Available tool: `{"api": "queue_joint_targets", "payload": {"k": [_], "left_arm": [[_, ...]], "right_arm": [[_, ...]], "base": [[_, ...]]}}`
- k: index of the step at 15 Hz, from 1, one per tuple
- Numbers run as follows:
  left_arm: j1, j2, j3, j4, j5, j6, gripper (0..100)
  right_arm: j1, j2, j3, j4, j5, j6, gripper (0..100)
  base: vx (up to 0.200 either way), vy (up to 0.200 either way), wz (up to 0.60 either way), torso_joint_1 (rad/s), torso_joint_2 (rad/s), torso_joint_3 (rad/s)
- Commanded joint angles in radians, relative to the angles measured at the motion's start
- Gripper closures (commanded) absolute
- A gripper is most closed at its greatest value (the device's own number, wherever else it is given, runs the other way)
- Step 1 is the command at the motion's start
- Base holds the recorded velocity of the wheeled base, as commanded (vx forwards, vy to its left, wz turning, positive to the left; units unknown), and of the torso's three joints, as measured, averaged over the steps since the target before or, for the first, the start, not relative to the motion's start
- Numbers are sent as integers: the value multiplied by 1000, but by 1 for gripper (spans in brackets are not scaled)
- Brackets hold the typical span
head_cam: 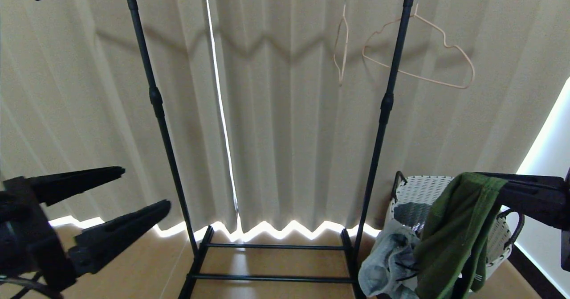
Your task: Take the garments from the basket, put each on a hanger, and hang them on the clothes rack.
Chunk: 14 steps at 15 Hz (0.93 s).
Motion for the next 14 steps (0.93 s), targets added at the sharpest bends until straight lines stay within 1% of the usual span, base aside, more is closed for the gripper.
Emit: {"api": "queue_joint_targets", "payload": {"k": [1,3,4,5,6,7,9,10,12,14], "left_arm": [[-385,322,-48,-147,293,-94,0],[-495,424,-88,-161,307,-129,0],[-535,468,-107,-162,308,-163,0],[-580,514,-117,-181,310,-217,0],[-616,562,-124,-211,310,-261,0],[-646,612,-125,-253,311,-286,0],[-676,687,-134,-334,304,-293,0],[-692,741,-165,-373,304,-295,0],[-684,815,-229,-394,311,-295,0],[-664,826,-260,-397,308,-298,0]], "right_arm": [[3,43,-23,-15,1,1,100],[3,84,-24,-92,1,4,100],[3,94,-24,-115,1,9,100],[3,94,-26,-123,3,9,100],[3,89,-26,-123,3,9,100],[3,84,-24,-123,3,9,100],[3,81,-26,-124,5,15,100],[4,80,-24,-126,5,32,100],[7,80,-19,-141,5,43,100],[7,80,-18,-144,5,43,100]], "base": [[0,0,0,0,0,0],[0,0,0,0,0,0],[0,0,0,0,0,0],[0,0,0,0,0,0],[0,0,0,0,0,0],[0,0,0,0,0,0],[0,0,0,0,0,0],[0,0,0,0,0,0],[0,0,0,0,0,0],[0,0,0,0,0,0]]}}
